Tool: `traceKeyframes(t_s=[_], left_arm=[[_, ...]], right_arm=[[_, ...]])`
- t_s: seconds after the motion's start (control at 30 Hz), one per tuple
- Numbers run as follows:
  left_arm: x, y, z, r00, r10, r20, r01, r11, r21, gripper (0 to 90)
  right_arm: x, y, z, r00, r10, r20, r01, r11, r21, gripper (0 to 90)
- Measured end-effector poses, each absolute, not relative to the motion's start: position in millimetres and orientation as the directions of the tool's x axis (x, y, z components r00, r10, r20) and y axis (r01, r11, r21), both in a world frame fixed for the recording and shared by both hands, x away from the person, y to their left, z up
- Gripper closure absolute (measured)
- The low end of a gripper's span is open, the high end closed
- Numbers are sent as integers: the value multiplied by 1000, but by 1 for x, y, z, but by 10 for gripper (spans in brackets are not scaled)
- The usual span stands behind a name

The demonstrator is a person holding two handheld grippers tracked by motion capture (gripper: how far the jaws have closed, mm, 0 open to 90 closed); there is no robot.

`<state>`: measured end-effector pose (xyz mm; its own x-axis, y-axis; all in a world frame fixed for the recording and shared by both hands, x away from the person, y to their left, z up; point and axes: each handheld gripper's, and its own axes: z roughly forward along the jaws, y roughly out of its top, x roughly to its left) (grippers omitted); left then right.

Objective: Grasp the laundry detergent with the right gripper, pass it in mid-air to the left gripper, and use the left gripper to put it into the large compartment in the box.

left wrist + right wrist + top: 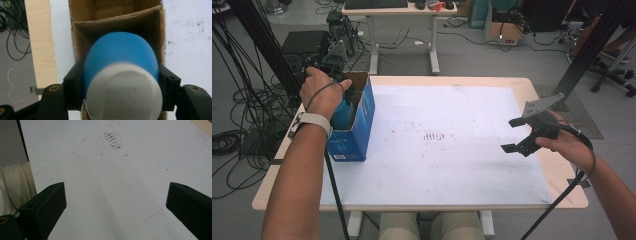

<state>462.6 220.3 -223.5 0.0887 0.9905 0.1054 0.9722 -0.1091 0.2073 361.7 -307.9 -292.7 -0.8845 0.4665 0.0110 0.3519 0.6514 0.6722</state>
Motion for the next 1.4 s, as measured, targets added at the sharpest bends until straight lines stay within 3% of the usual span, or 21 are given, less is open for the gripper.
traceKeyframes(t_s=[0.37,0.47,0.57,0.7,0.83,1.4], left_arm=[[462,220,-239,93,989,111,972,-114,205,375],[463,220,-243,92,989,116,973,-114,203,375],[463,219,-248,84,990,113,973,-106,206,375],[464,217,-255,76,991,109,974,-97,206,375],[465,216,-264,78,991,105,976,-97,195,375],[466,215,-266,75,992,104,977,-94,191,373]], right_arm=[[362,-304,-294,-877,479,27,371,641,672,28],[367,-305,-295,-902,431,-11,306,658,688,28],[362,-305,-294,-879,477,23,370,649,665,28],[361,-304,-296,-871,490,37,384,632,673,28],[366,-306,-297,-900,436,-4,316,657,685,29],[365,-307,-298,-900,436,2,318,654,687,28]])
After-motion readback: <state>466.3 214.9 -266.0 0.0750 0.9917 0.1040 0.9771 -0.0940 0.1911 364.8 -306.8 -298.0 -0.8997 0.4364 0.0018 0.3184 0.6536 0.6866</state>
